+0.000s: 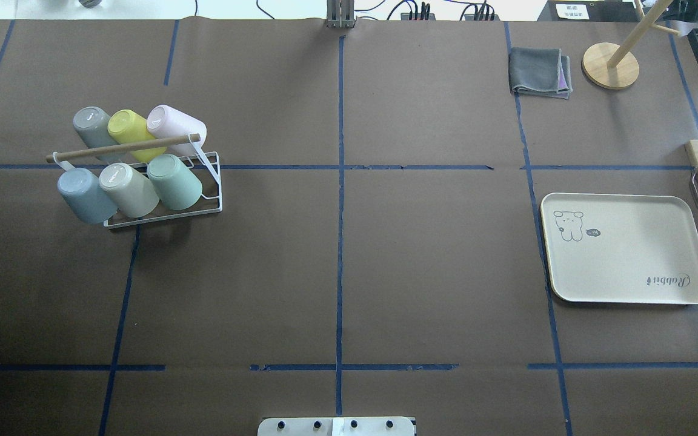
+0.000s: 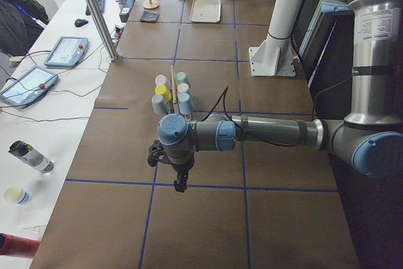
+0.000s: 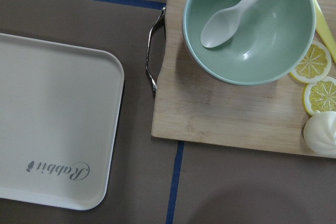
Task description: Pick up and place green cup on tray
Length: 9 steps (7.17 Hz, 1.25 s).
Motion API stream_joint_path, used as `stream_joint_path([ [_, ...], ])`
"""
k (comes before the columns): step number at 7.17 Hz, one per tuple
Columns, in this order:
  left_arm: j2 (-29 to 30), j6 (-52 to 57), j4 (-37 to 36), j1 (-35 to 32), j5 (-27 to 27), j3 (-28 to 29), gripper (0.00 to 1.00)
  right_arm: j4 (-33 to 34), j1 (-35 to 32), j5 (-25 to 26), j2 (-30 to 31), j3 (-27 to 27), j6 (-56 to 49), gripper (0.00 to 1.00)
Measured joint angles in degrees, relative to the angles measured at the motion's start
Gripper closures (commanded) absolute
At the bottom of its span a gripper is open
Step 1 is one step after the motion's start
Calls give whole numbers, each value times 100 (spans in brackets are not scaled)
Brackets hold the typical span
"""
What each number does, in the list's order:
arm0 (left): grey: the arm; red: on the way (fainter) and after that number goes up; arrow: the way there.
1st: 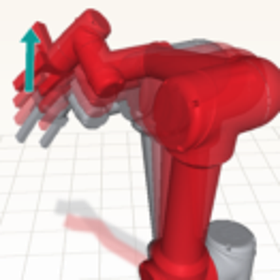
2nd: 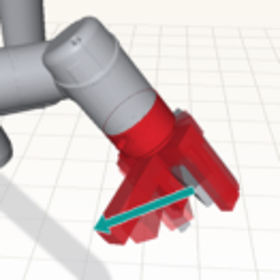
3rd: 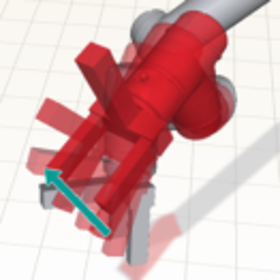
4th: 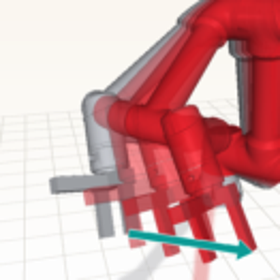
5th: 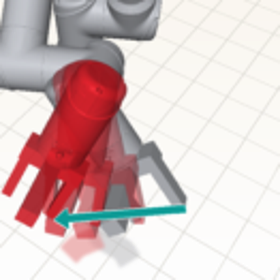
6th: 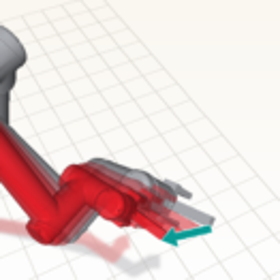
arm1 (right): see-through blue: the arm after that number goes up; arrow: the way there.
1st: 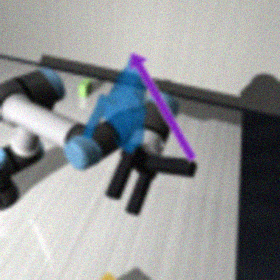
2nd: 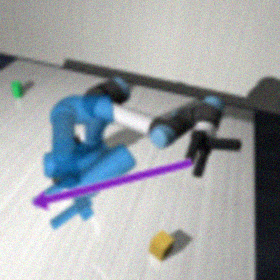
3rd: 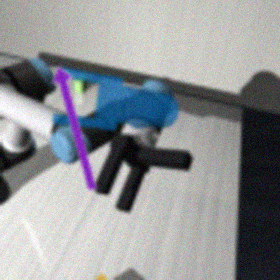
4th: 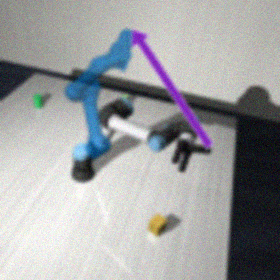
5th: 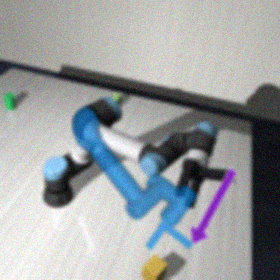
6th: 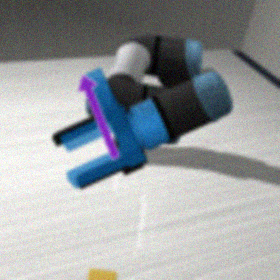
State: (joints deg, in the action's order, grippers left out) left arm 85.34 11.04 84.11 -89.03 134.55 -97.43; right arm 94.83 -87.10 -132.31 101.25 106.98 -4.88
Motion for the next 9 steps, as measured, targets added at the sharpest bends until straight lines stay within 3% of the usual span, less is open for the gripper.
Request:
stream_joint_path([
  [2,1,3,0,6,-3,16,0,-88,3,-18,-3,-8,3,0],
  [4,1,4,6,8,0,27,0,-629,61,-580,26,-207,440,0],
  [6,0,4,8,15,0,12,0,-1974,375,-937,32,-818,1332,0],
  [8,2,4,14,17,1,-1,0,-3650,1088,-521,15,-1397,2633,0],
  [9,11,4,16,17,1,-4,0,-4193,1450,-261,2,-1534,3321,6],
])
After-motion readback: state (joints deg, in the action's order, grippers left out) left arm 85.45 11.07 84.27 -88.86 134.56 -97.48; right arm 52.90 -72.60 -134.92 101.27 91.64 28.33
